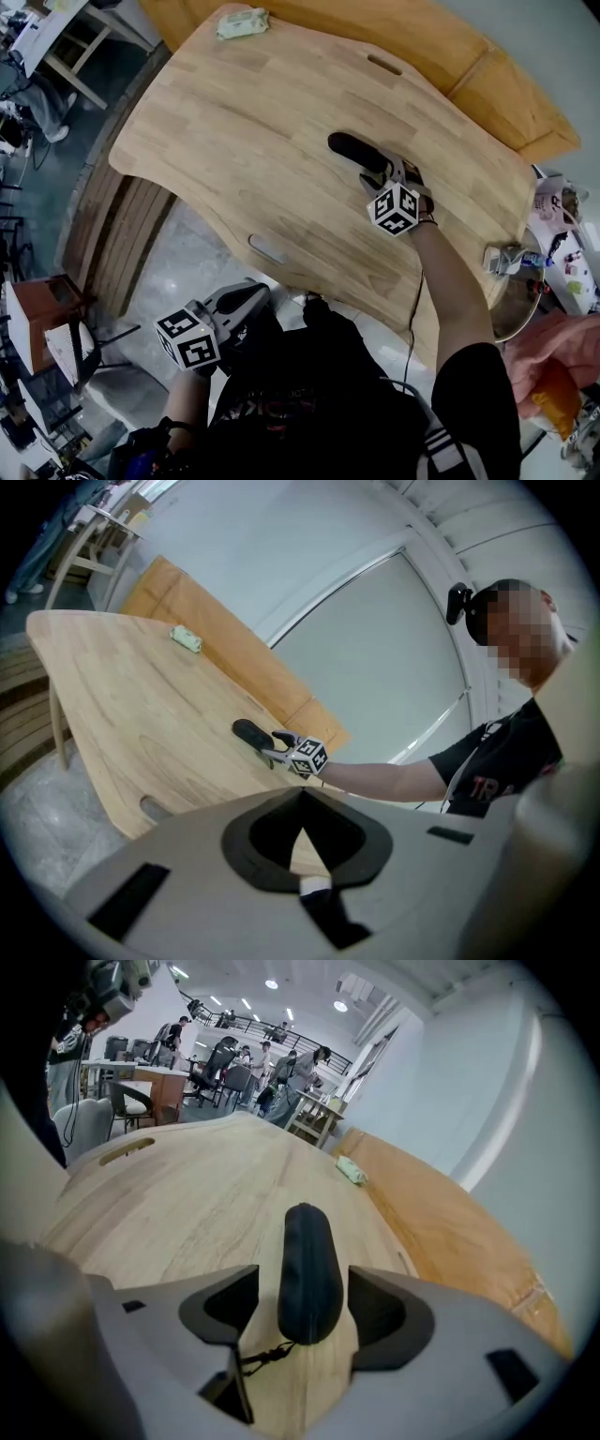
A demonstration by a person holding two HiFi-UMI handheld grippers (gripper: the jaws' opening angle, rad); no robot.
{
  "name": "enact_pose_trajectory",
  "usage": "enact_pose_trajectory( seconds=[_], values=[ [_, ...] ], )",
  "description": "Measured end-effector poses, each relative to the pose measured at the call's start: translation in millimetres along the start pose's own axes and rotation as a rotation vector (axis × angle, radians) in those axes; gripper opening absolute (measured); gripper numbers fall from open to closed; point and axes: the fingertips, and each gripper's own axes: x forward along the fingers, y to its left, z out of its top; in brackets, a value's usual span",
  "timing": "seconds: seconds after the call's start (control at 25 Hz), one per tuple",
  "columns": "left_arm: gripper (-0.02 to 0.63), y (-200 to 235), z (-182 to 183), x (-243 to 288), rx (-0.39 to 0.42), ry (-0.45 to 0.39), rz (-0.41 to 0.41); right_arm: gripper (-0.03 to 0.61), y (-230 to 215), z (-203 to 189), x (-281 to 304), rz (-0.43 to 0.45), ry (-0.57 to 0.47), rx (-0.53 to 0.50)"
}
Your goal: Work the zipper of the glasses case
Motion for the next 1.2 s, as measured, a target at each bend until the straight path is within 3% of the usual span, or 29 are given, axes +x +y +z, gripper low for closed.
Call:
enact_pose_trajectory(
  seconds=[0.08,0.12,0.2,0.24,0.48,0.6,0.84,1.2],
  values=[
    [0.011,-2,0,1,0.01,0.004,-0.015,0.295,-1,7,-18,-0.024,-0.038,0.06],
    [0.011,-3,0,2,0.017,0.007,-0.024,0.253,-2,10,-28,-0.038,-0.059,0.112],
    [0.011,-5,0,2,0.032,0.015,-0.044,0.054,-4,16,-51,-0.056,-0.108,0.26],
    [0.011,-5,0,2,0.039,0.018,-0.053,0.014,-1,20,-62,-0.046,-0.137,0.353],
    [0.011,-9,3,-9,0.097,0.053,-0.129,0.014,39,56,-125,0.095,-0.34,0.927],
    [0.011,-10,5,-12,0.125,0.082,-0.19,0.014,62,80,-159,0.137,-0.442,1.113],
    [0.011,-15,5,-25,0.236,0.118,-0.302,0.014,117,138,-224,0.127,-0.577,1.25],
    [0.011,-13,-27,-73,0.301,0.149,-0.411,0.014,225,220,-281,0.084,-0.634,1.278]
  ],
)
